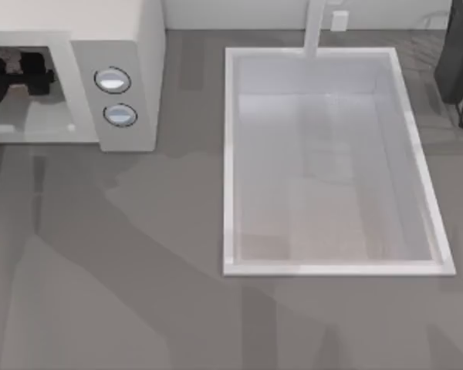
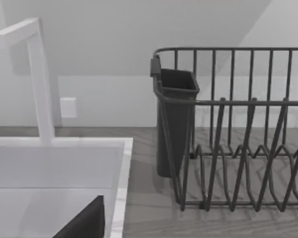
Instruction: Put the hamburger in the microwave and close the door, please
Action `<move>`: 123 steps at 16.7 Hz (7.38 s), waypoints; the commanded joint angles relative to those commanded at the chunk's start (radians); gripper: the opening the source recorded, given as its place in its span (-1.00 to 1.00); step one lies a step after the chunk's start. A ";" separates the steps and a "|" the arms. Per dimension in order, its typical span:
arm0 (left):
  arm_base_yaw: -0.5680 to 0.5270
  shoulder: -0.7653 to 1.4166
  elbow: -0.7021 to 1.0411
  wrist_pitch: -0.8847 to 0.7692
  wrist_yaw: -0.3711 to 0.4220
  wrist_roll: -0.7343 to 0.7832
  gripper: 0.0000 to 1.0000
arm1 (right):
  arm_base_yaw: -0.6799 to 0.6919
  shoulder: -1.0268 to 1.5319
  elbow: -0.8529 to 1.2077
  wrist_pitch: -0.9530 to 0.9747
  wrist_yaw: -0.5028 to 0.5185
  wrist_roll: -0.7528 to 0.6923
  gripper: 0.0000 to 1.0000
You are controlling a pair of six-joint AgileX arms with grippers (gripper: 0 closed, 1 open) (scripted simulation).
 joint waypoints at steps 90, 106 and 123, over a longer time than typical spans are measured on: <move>-0.086 -2.455 -1.475 -0.628 -0.124 -0.050 -0.36 | 0.000 0.000 0.000 0.000 0.000 0.000 1.00; -0.125 -2.463 -1.475 -0.636 -0.163 -0.050 -1.00 | 0.000 0.000 0.000 0.000 0.000 0.000 1.00; -0.484 -2.520 -1.474 -0.702 -0.524 -0.047 -1.00 | 0.000 0.000 0.000 0.000 0.000 0.000 1.00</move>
